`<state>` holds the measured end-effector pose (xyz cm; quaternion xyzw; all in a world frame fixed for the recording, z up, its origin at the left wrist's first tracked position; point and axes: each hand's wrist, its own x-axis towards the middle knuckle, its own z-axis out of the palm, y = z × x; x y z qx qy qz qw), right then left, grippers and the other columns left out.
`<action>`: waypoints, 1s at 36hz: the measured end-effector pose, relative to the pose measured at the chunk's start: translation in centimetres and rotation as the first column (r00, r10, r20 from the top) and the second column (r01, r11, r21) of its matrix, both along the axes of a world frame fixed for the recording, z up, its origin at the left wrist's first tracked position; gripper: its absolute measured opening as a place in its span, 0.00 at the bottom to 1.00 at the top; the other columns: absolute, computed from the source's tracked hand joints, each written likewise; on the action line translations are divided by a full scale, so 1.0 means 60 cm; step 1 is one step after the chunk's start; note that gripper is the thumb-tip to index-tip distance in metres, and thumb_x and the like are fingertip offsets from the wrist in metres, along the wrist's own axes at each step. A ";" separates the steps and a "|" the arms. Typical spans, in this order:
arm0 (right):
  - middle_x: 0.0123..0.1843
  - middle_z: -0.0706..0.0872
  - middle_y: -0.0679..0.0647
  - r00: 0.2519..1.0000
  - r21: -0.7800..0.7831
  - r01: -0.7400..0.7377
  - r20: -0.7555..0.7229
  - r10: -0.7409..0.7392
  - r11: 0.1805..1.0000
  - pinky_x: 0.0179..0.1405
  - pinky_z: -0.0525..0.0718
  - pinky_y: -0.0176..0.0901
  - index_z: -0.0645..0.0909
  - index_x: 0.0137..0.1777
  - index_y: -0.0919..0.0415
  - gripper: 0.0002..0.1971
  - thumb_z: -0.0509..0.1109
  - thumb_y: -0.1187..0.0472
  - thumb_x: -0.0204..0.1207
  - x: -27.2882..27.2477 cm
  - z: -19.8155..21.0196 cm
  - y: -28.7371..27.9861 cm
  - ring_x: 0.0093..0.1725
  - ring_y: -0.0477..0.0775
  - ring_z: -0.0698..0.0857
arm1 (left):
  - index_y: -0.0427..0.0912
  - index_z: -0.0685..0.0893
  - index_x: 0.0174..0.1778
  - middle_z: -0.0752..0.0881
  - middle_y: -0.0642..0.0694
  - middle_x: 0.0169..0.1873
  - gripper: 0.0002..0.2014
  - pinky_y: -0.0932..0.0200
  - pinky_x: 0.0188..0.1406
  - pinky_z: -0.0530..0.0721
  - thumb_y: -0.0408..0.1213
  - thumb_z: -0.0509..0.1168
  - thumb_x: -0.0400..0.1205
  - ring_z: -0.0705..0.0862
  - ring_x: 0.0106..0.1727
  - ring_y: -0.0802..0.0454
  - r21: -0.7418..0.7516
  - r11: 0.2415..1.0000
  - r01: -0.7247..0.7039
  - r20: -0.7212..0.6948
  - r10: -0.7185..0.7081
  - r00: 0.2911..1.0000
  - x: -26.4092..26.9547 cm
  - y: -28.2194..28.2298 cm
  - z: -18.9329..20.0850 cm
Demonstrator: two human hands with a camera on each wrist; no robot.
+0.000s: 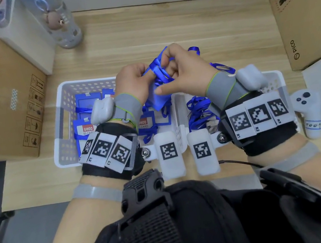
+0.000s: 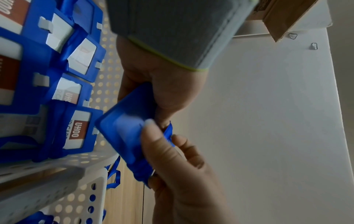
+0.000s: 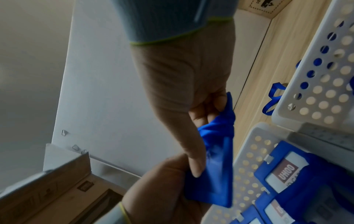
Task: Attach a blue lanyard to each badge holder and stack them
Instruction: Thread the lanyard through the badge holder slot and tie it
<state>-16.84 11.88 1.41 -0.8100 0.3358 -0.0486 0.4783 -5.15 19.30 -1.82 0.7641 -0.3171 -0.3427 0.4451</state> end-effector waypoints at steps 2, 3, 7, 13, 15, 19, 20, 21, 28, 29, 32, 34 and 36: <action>0.31 0.72 0.51 0.998 -0.058 -0.052 -0.046 0.050 0.997 0.36 0.70 0.44 0.65 0.48 0.55 0.25 0.79 0.63 0.60 -0.002 0.000 0.003 0.30 0.51 0.69 | 0.49 0.75 0.22 0.74 0.57 0.12 0.18 0.61 0.26 0.67 0.34 0.66 0.79 0.69 0.25 0.55 -0.008 1.000 0.009 -0.027 -0.009 1.000 0.000 -0.001 0.000; 0.31 0.70 0.49 0.996 -0.086 -0.067 -0.061 0.062 0.994 0.36 0.69 0.44 0.66 0.49 0.54 0.24 0.78 0.65 0.61 -0.003 -0.001 0.004 0.30 0.50 0.67 | 0.48 0.76 0.23 0.75 0.56 0.13 0.17 0.61 0.26 0.67 0.35 0.66 0.79 0.69 0.26 0.54 -0.013 1.000 0.014 -0.043 -0.015 0.999 0.000 -0.001 -0.002; 0.28 0.67 0.45 0.992 -0.169 -0.110 -0.076 0.099 0.979 0.33 0.65 0.42 0.68 0.42 0.52 0.16 0.74 0.64 0.66 -0.004 -0.004 0.002 0.29 0.46 0.65 | 0.46 0.77 0.25 0.75 0.48 0.23 0.13 0.58 0.30 0.68 0.36 0.66 0.77 0.70 0.29 0.50 -0.026 0.999 0.038 -0.073 -0.040 0.997 -0.001 0.001 -0.008; 0.27 0.67 0.45 0.994 -0.176 -0.103 -0.045 0.096 0.979 0.30 0.63 0.36 0.69 0.35 0.51 0.13 0.72 0.61 0.71 -0.002 -0.016 0.004 0.29 0.43 0.65 | 0.47 0.76 0.24 0.75 0.56 0.16 0.17 0.60 0.27 0.67 0.29 0.63 0.79 0.69 0.26 0.55 -0.017 1.000 0.015 -0.062 -0.016 0.998 0.008 0.000 -0.019; 0.27 0.67 0.44 0.994 -0.176 -0.103 -0.051 0.095 0.979 0.29 0.62 0.34 0.70 0.37 0.53 0.11 0.71 0.61 0.72 -0.001 -0.019 0.003 0.29 0.42 0.65 | 0.47 0.76 0.24 0.74 0.57 0.13 0.17 0.60 0.26 0.67 0.29 0.63 0.79 0.69 0.26 0.55 -0.017 1.000 0.009 -0.066 -0.010 0.998 0.009 -0.001 -0.021; 0.28 0.68 0.43 0.994 -0.148 -0.104 -0.043 0.099 0.984 0.28 0.64 0.30 0.66 0.32 0.47 0.17 0.70 0.62 0.74 0.001 -0.021 -0.002 0.28 0.41 0.65 | 0.47 0.76 0.24 0.75 0.57 0.10 0.17 0.59 0.27 0.68 0.32 0.63 0.80 0.70 0.25 0.51 -0.018 1.000 -0.020 -0.113 0.017 0.993 0.015 -0.001 -0.026; 0.29 0.69 0.44 0.995 -0.136 -0.098 -0.025 0.095 0.986 0.29 0.65 0.30 0.65 0.32 0.47 0.17 0.70 0.62 0.74 0.001 -0.020 -0.003 0.29 0.41 0.66 | 0.47 0.77 0.24 0.75 0.57 0.11 0.17 0.60 0.26 0.68 0.32 0.63 0.81 0.71 0.25 0.51 -0.015 0.999 -0.036 -0.130 0.034 0.991 0.018 -0.001 -0.028; 0.31 0.71 0.46 0.996 -0.122 -0.085 0.008 0.087 0.989 0.31 0.65 0.30 0.66 0.33 0.47 0.17 0.70 0.63 0.74 0.001 -0.020 -0.003 0.30 0.41 0.66 | 0.46 0.77 0.25 0.76 0.57 0.13 0.17 0.60 0.26 0.70 0.33 0.63 0.81 0.71 0.25 0.51 -0.011 0.998 -0.054 -0.150 0.052 0.987 0.021 -0.002 -0.029; 0.63 0.70 0.47 0.964 -0.114 0.122 0.252 -0.090 0.986 0.68 0.70 0.49 0.68 0.32 0.43 0.11 0.69 0.56 0.64 0.007 -0.020 -0.002 0.67 0.50 0.69 | 0.45 0.74 0.28 0.78 0.57 0.12 0.17 0.67 0.18 0.79 0.35 0.59 0.84 0.79 0.19 0.59 0.054 0.977 -0.206 -0.305 0.212 0.928 0.039 -0.007 -0.023; 0.66 0.68 0.48 0.963 -0.089 0.128 0.250 -0.102 0.988 0.71 0.69 0.50 0.69 0.32 0.44 0.10 0.69 0.56 0.64 0.009 -0.020 -0.007 0.69 0.50 0.68 | 0.46 0.75 0.28 0.78 0.57 0.12 0.16 0.66 0.19 0.79 0.36 0.59 0.84 0.80 0.19 0.59 0.067 0.973 -0.220 -0.322 0.230 0.919 0.043 -0.008 -0.024; 0.60 0.79 0.52 0.944 0.195 0.090 0.296 -0.146 0.977 0.58 0.75 0.38 0.71 0.33 0.51 0.07 0.68 0.59 0.65 0.012 -0.020 -0.017 0.62 0.40 0.76 | 0.47 0.76 0.30 0.80 0.57 0.12 0.14 0.66 0.20 0.78 0.36 0.60 0.83 0.80 0.18 0.60 0.092 0.964 -0.251 -0.380 0.267 0.886 0.047 -0.012 -0.023; 0.40 0.80 0.48 0.915 0.358 0.075 0.345 -0.207 0.931 0.51 0.76 0.37 0.71 0.34 0.54 0.07 0.67 0.62 0.66 0.016 -0.024 -0.022 0.42 0.38 0.78 | 0.47 0.77 0.31 0.82 0.56 0.15 0.13 0.64 0.26 0.79 0.35 0.61 0.83 0.81 0.24 0.56 0.101 0.960 -0.262 -0.432 0.280 0.857 0.046 -0.017 -0.020; 0.33 0.78 0.45 0.894 0.450 0.078 0.364 -0.262 0.889 0.51 0.76 0.41 0.71 0.34 0.56 0.07 0.67 0.64 0.66 0.020 -0.027 -0.027 0.36 0.40 0.76 | 0.46 0.77 0.33 0.83 0.51 0.23 0.12 0.64 0.28 0.78 0.34 0.60 0.83 0.79 0.28 0.54 0.110 0.959 -0.261 -0.475 0.281 0.834 0.044 -0.020 -0.018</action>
